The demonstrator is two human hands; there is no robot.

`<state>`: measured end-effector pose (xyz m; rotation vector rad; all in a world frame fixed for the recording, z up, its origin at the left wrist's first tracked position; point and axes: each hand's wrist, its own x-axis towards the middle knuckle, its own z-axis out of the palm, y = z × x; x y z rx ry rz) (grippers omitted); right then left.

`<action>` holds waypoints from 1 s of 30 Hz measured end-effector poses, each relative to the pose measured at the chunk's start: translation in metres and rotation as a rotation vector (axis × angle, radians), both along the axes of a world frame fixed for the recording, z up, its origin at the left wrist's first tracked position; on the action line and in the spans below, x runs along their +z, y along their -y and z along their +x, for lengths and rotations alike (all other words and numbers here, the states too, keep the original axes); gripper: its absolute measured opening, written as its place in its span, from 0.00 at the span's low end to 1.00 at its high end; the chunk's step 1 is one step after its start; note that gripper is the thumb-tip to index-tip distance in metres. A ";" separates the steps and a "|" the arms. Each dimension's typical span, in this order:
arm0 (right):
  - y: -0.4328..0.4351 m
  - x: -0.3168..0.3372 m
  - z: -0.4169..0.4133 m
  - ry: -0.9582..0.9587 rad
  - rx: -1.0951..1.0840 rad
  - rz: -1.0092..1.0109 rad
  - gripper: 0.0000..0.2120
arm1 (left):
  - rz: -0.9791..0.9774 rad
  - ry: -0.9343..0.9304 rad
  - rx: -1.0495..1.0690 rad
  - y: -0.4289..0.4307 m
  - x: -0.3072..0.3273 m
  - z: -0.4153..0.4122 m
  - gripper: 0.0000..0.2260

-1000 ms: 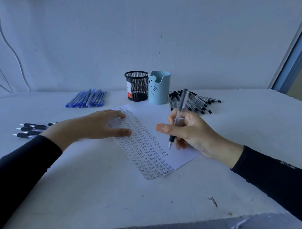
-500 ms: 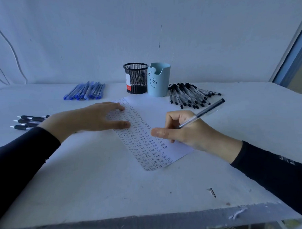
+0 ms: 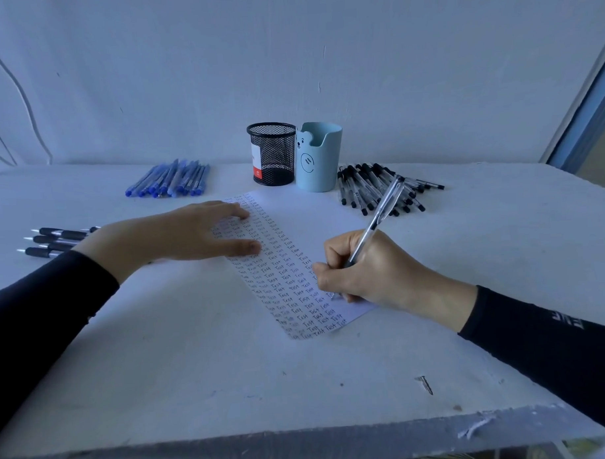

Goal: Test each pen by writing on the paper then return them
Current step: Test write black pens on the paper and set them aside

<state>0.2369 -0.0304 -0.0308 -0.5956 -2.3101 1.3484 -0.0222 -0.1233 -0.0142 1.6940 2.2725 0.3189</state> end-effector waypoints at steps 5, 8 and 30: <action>0.000 0.002 0.000 0.002 -0.031 -0.007 0.24 | 0.008 0.003 -0.002 0.000 -0.002 -0.002 0.47; 0.001 0.003 0.000 0.017 -0.020 -0.006 0.23 | 0.004 0.006 0.000 0.000 -0.001 -0.002 0.47; -0.001 0.005 0.002 0.020 -0.025 0.021 0.22 | -0.001 -0.002 -0.001 -0.001 -0.001 -0.001 0.48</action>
